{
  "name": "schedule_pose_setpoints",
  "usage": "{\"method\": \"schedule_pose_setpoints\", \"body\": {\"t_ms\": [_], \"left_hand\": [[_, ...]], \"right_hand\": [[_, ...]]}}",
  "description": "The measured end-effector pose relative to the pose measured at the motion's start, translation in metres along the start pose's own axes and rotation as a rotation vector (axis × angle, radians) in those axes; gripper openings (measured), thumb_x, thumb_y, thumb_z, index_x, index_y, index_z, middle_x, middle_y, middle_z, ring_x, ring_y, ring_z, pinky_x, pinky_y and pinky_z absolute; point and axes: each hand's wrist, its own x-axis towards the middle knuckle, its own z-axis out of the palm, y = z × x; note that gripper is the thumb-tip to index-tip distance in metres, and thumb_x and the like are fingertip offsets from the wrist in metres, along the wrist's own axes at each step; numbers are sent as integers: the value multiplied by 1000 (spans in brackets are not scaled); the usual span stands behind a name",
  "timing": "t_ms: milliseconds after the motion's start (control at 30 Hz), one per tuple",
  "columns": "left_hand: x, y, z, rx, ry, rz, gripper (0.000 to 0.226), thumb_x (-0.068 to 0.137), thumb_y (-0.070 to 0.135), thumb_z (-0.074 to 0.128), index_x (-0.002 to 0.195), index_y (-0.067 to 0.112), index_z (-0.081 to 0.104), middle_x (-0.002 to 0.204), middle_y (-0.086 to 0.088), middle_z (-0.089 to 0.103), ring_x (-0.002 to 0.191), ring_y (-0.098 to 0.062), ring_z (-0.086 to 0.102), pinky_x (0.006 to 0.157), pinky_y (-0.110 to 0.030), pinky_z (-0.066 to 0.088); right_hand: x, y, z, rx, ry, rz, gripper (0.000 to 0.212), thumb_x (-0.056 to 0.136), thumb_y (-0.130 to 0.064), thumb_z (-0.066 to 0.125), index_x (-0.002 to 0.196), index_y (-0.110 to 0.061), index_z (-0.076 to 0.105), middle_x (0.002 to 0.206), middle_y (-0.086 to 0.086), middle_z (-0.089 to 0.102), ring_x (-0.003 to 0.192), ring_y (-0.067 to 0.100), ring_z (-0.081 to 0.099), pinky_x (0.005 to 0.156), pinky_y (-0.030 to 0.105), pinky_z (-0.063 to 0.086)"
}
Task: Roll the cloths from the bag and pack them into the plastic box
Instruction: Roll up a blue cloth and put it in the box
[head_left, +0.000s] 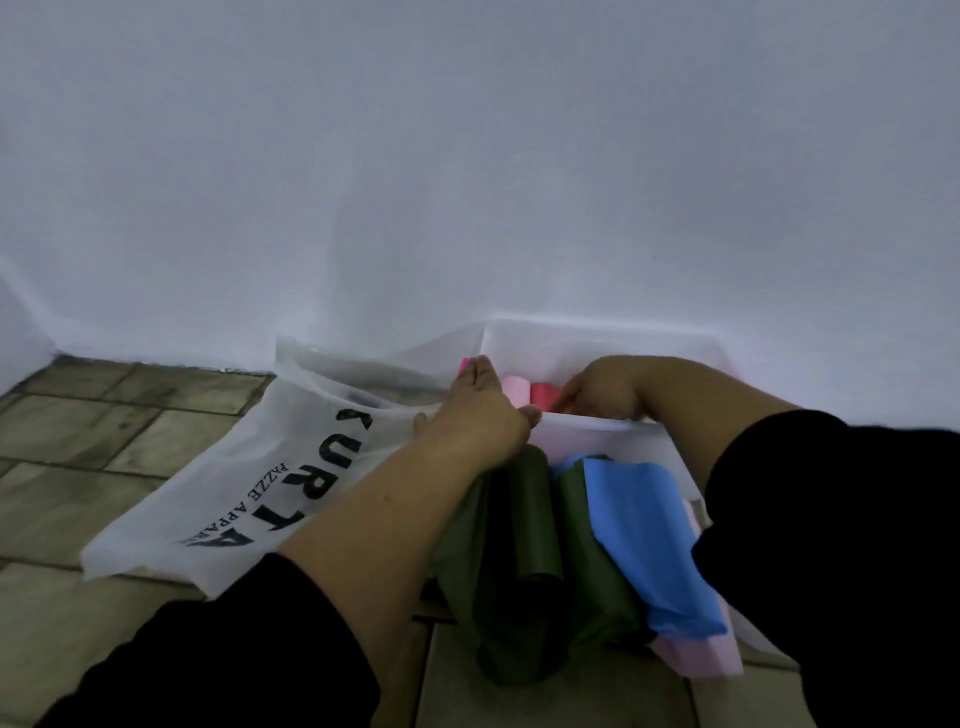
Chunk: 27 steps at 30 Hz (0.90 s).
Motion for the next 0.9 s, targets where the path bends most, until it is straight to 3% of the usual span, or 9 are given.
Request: {"method": "schedule_pose_setpoints", "body": {"t_ms": [100, 167, 267, 333, 400, 500, 633, 800, 900], "left_hand": [[-15, -3, -2, -55, 43, 28, 81, 94, 50, 43, 151, 21, -6, 160, 3, -8, 147, -19, 6, 117, -51, 15], [-39, -14, -6, -101, 130, 78, 77, 94, 52, 41, 151, 27, -4, 160, 5, -7, 147, -17, 6, 118, -47, 14], [-99, -47, -1, -71, 240, 110, 81, 87, 60, 42, 150, 33, -1, 160, 8, 1, 146, -14, 7, 115, -40, 16], [-142, -71, 17, 39, 112, 42, 92, 80, 68, 43, 150, 33, -6, 160, 8, -3, 146, -15, 5, 116, -41, 19], [-172, -84, 43, 201, -75, -85, 102, 75, 72, 43, 150, 29, -12, 160, 5, -10, 146, -17, 0, 116, -44, 19], [-195, -86, 79, 300, -280, -216, 106, 74, 71, 44, 149, 27, -16, 158, 0, -21, 146, -23, -13, 115, -52, 10], [-194, -92, 91, 301, -302, -196, 107, 72, 66, 49, 148, 31, -18, 155, -3, -30, 143, -29, -24, 112, -58, -2], [-194, -102, 93, 289, -285, -152, 111, 68, 72, 49, 146, 34, -21, 154, -1, -33, 142, -29, -26, 111, -59, -7], [-195, -101, 94, 280, -259, -144, 110, 70, 70, 50, 147, 33, -20, 154, -2, -31, 142, -30, -24, 110, -59, -7]], "right_hand": [[-51, 8, 0, 513, 681, -44, 9, 87, -19, 60, 93, -20, 67, 103, 4, 69, 92, 22, 65, 84, 35, 49], [-92, 25, 12, 506, 846, 44, 7, 80, -26, 63, 76, -21, 62, 80, 0, 69, 75, 20, 66, 71, 34, 51], [-135, 44, 58, 387, 463, 238, 27, 76, -48, 68, 82, -22, 62, 83, 0, 68, 74, 18, 66, 63, 29, 48], [-139, 43, 89, 384, 285, 318, 46, 75, -55, 69, 102, -19, 60, 98, 4, 67, 81, 19, 64, 66, 28, 46], [-132, 34, 107, 397, 306, 341, 64, 75, -55, 69, 120, -13, 52, 114, 10, 63, 91, 24, 61, 69, 28, 42], [-124, 19, 114, 414, 387, 390, 73, 72, -51, 67, 124, -6, 43, 117, 14, 59, 98, 29, 60, 73, 32, 46], [-133, 18, 115, 697, 441, 420, 70, 73, -33, 71, 124, 2, 40, 116, 20, 56, 101, 35, 58, 69, 35, 50], [-204, 24, 147, 1218, 352, 374, 31, 72, -15, 67, 98, -1, 61, 84, 22, 69, 65, 32, 66, 54, 34, 53], [-240, 7, 189, 1138, 217, 272, 19, 72, -11, 68, 91, -10, 65, 79, 14, 72, 68, 25, 67, 64, 32, 51]]}}
